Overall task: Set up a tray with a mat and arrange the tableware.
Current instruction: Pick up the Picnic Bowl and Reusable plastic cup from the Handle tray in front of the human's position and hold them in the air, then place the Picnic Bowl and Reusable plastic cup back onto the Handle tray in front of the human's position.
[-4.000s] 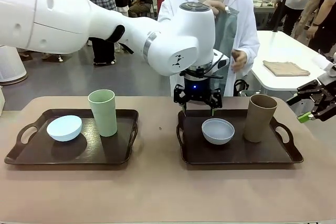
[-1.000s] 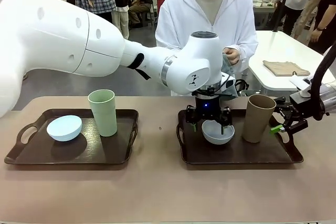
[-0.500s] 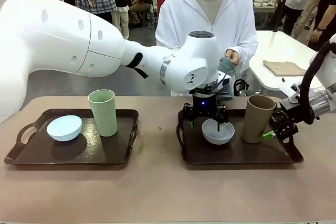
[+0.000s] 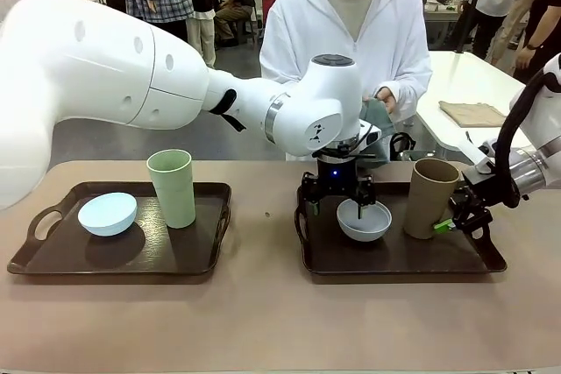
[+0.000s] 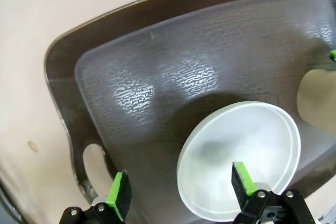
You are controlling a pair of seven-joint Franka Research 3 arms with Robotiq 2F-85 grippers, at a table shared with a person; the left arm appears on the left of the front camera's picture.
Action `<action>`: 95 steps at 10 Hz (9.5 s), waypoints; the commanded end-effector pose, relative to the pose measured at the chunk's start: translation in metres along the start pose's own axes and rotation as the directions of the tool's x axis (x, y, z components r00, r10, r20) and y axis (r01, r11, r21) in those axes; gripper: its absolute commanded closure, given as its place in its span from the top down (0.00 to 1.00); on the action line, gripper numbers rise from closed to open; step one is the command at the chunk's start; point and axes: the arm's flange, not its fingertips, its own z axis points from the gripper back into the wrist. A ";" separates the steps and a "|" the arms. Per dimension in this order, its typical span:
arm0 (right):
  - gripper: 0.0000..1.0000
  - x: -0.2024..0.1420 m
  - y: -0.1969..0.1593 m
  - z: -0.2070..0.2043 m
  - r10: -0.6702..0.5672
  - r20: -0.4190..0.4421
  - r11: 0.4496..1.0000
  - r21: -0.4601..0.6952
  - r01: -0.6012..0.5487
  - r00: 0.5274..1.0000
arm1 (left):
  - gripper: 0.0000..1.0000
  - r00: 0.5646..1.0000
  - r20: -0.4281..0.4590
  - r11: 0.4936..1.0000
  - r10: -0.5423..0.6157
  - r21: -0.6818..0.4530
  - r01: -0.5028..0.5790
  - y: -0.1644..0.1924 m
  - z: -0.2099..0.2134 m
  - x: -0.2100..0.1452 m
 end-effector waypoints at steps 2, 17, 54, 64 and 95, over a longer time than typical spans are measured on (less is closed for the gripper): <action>1.00 0.005 0.000 -0.014 -0.055 0.019 0.998 -0.021 0.055 0.998 | 1.00 0.999 0.013 0.998 0.035 0.048 -0.036 -0.002 -0.002 0.007; 0.00 0.002 0.001 -0.012 -0.074 0.017 0.997 -0.011 0.074 0.997 | 0.00 0.997 -0.015 0.997 0.075 0.015 -0.075 0.004 -0.002 0.011; 0.00 0.238 0.076 0.112 0.018 -0.087 0.993 -0.115 -0.028 0.996 | 0.01 0.976 0.200 0.996 0.090 -0.018 -0.088 0.005 0.254 -0.073; 0.00 0.238 0.076 0.112 0.018 -0.087 0.993 -0.115 -0.028 0.996 | 0.01 0.976 0.200 0.996 0.090 -0.018 -0.088 0.005 0.254 -0.073; 0.79 0.017 -0.016 -0.021 -0.062 -0.025 0.998 -0.030 0.061 0.998 | 0.04 0.995 0.014 0.993 0.099 -0.062 -0.098 0.024 -0.008 0.018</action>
